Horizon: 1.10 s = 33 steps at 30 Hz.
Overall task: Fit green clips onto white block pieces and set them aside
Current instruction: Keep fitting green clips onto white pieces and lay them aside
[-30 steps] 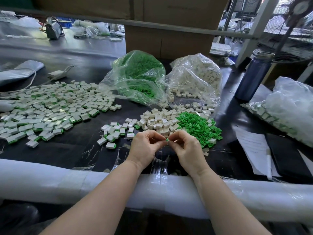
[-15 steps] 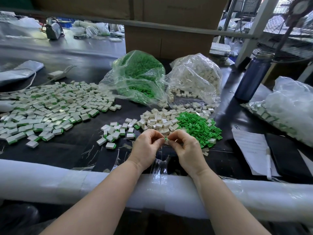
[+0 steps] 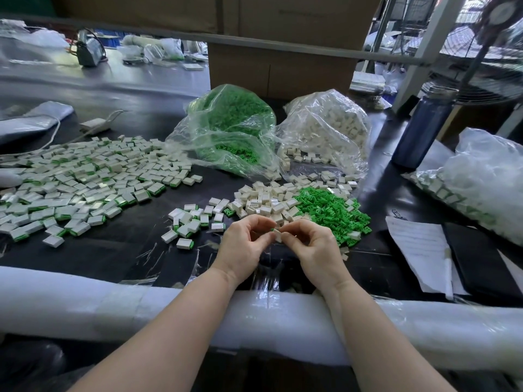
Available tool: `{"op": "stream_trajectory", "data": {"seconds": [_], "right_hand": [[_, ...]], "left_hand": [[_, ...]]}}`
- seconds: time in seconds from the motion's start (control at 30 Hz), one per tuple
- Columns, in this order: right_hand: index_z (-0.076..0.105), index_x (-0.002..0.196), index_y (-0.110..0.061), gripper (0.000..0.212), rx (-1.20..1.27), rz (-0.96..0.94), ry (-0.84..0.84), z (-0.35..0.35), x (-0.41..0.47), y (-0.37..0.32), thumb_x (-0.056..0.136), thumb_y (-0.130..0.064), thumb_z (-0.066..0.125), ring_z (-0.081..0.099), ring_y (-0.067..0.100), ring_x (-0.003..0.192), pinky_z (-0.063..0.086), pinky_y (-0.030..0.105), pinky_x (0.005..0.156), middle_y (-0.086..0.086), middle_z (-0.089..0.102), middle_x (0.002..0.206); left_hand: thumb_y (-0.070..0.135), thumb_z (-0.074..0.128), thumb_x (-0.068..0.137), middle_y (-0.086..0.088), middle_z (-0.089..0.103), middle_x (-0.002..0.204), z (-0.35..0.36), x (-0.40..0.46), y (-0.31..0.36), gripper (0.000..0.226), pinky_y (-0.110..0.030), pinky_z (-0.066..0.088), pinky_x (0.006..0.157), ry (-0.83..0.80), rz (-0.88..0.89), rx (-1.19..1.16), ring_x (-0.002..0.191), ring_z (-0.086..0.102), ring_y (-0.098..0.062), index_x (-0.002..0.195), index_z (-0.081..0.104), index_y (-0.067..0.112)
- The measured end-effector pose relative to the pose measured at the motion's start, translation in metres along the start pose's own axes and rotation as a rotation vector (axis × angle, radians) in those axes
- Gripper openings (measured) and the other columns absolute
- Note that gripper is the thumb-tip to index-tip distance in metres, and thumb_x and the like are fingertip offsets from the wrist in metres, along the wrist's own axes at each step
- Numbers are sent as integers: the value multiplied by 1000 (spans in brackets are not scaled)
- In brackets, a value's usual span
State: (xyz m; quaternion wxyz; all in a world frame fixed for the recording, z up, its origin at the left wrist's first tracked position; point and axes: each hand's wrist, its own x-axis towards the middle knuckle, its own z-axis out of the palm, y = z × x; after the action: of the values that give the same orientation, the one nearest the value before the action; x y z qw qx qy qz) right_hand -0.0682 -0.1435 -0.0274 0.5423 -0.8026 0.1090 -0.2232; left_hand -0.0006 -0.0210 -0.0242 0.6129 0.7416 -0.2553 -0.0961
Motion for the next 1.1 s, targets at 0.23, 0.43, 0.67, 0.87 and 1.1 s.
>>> {"op": "stream_trajectory", "data": {"seconds": [0.23,0.43,0.67,0.87,1.1], "right_hand": [[67,82,-18,10,-21,48,88,-4,0,2,84,-8,66,62,11,77,52,17,71,0,68,80],[64,74,-24,19,-47,32,137,-6,0,0,83,-7,67,58,4,71,48,12,69,-7,65,75],[66,74,-21,18,-34,35,143,-8,0,0,82,-4,66,59,1,69,48,11,69,-6,66,75],[63,70,-27,26,-54,33,151,-8,0,1,81,-4,67,60,6,70,50,18,72,-8,65,72],[64,70,-26,23,-58,52,149,-8,1,2,80,-5,68,60,9,70,51,24,74,-7,65,71]], "left_hand": [[8,60,88,-9,63,100,-5,4,-5,15,-25,50,77,403,-49,253,80,60,-18,96,68,16],[0,49,91,-13,40,125,-10,6,-9,33,-4,22,82,512,-135,408,97,44,-16,122,57,3],[3,49,88,-15,18,141,-2,8,-11,34,-26,20,108,400,-260,683,131,18,-32,122,47,-1],[30,36,97,-10,-4,151,3,12,-13,56,-43,-1,116,223,-327,969,141,-7,-31,146,19,10],[44,37,94,-8,1,154,4,14,-15,56,-46,0,115,179,-309,1019,142,-7,-28,141,31,12]]}}
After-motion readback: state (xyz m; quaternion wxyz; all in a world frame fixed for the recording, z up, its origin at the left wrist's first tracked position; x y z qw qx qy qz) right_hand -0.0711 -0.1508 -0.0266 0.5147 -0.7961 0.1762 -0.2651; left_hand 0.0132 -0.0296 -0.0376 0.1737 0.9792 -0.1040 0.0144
